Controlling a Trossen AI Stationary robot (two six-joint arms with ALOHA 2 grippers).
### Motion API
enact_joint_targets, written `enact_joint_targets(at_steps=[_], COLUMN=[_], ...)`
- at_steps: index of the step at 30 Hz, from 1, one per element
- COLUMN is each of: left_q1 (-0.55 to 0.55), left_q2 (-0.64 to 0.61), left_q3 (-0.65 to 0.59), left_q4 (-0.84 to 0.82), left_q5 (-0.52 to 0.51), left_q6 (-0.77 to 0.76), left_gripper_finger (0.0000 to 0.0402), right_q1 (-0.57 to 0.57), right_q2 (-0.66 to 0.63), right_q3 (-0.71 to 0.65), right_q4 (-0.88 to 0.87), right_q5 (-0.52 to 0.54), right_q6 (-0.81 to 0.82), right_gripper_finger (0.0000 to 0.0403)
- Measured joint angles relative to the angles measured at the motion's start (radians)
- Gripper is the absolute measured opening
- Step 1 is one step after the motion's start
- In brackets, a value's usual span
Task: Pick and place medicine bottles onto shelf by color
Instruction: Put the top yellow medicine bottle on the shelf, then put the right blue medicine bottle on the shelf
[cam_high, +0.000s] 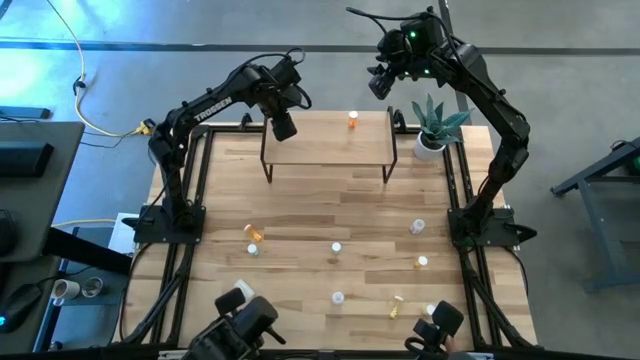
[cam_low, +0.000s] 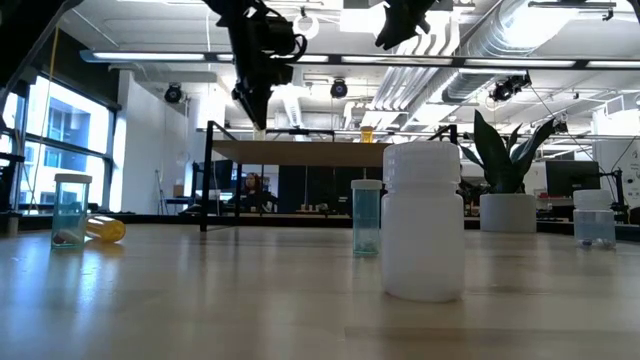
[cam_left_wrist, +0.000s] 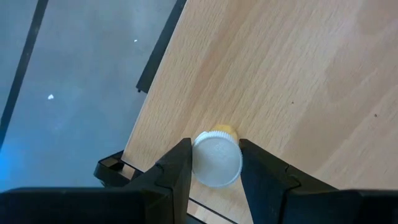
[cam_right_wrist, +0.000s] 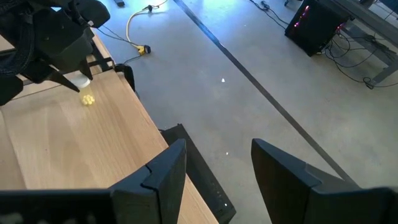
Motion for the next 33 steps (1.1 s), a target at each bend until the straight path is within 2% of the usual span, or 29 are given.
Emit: enact_joint_targets(at_steps=[9,17,23,33], left_q1=[-0.002,-0.002,-0.002,-0.003], left_q2=[-0.001,0.003,0.002,-0.035], left_q3=[0.005,0.004,0.005,0.005], left_q4=[0.008,0.021,0.030,0.034], left_q5=[-0.007,0.004,-0.036,-0.030], left_q6=[0.019,0.018,0.018,0.045], left_gripper_finger=[0.0114,0.0164,0.0198,0.0209], right_q1=[0.000,0.000,0.000,0.000], right_q2=[0.000,0.000,0.000,0.000], right_q3=[0.000,0.000,0.000,0.000], right_q4=[0.000,0.000,0.000,0.000], right_q5=[0.000,0.000,0.000,0.000], right_q6=[0.000,0.000,0.000,0.000], right_gripper_finger=[0.0174,0.0174,0.0174,0.0174])
